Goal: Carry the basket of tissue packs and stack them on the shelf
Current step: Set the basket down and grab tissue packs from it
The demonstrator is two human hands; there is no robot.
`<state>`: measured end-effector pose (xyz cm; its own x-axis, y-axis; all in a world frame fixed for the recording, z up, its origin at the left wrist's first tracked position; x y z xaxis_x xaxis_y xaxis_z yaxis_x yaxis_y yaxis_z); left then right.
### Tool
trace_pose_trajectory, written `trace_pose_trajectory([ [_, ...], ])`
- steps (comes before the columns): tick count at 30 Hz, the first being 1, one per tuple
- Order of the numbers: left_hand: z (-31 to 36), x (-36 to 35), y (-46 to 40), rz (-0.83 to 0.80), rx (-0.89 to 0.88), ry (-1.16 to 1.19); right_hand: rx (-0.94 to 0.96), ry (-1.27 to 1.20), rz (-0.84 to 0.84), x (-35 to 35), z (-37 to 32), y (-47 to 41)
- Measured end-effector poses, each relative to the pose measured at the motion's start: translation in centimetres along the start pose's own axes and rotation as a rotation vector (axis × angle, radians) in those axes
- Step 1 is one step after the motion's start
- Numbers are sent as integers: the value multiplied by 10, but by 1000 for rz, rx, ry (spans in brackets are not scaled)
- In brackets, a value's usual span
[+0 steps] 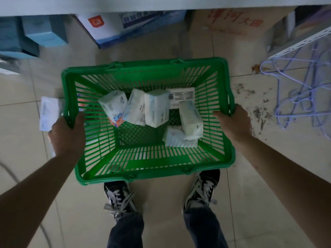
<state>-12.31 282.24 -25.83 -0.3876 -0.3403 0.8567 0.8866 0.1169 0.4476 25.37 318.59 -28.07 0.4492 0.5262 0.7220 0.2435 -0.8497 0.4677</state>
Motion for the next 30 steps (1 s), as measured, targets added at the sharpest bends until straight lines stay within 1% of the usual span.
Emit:
trace_pose_trajectory([
  [2,-3,3,4,12,41,39,-23,-57,8,1,-2,3],
  [3,-1,6,8,37,52,64,-8,-68,50,7,-6,7],
  [4,2,7,15,58,49,89,61,-34,120,17,-16,10],
  [5,6,7,22,66,29,108,184,26,192,28,-32,16],
  [6,13,6,32,70,-13,121,345,81,253,37,-53,23],
  [7,21,5,42,81,-77,124,493,97,269,38,-72,29],
  [8,29,4,52,100,-152,110,578,63,215,30,-83,32],
  [9,36,0,63,122,-221,74,575,21,103,17,-90,33],
  [11,46,-17,82,121,-346,-41,397,11,-197,-25,-83,32],
  [12,49,-34,89,62,-394,-90,280,41,-302,-44,-70,31],
  [13,51,-54,99,-45,-411,-116,171,74,-355,-56,-55,30],
  [15,50,-97,116,-277,-407,-138,45,99,-347,-68,-39,28],
  [16,52,-114,124,-350,-412,-155,8,82,-326,-73,-34,26],
  [18,55,-143,127,-450,-396,-171,-73,22,-305,-87,-21,21],
  [20,57,-168,118,-532,-313,-151,-166,-38,-282,-98,-10,16],
  [21,58,-178,111,-551,-259,-129,-171,-52,-260,-100,-7,12],
  [24,58,-202,86,-562,-119,-107,-56,-2,-223,-106,-2,3],
  [26,58,-215,76,-561,-84,-139,-35,-17,-212,-111,12,5],
  [28,60,-223,70,-554,-61,-133,-34,-86,-208,-121,19,9],
  [30,62,-228,69,-527,-56,-123,-79,-144,-261,-138,29,13],
])
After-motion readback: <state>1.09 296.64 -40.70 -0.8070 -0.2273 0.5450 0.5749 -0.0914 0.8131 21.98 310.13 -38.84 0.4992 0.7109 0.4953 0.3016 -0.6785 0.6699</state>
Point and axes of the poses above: each hand's wrist, its own y-axis away from the middle knuckle, its own x-axis out of the back of the hand, z = x × y, the point moved 10 cm from there along -y, towards the middle knuckle, and after that the axes turned 14 degrees about x, right-handed, at the moved point
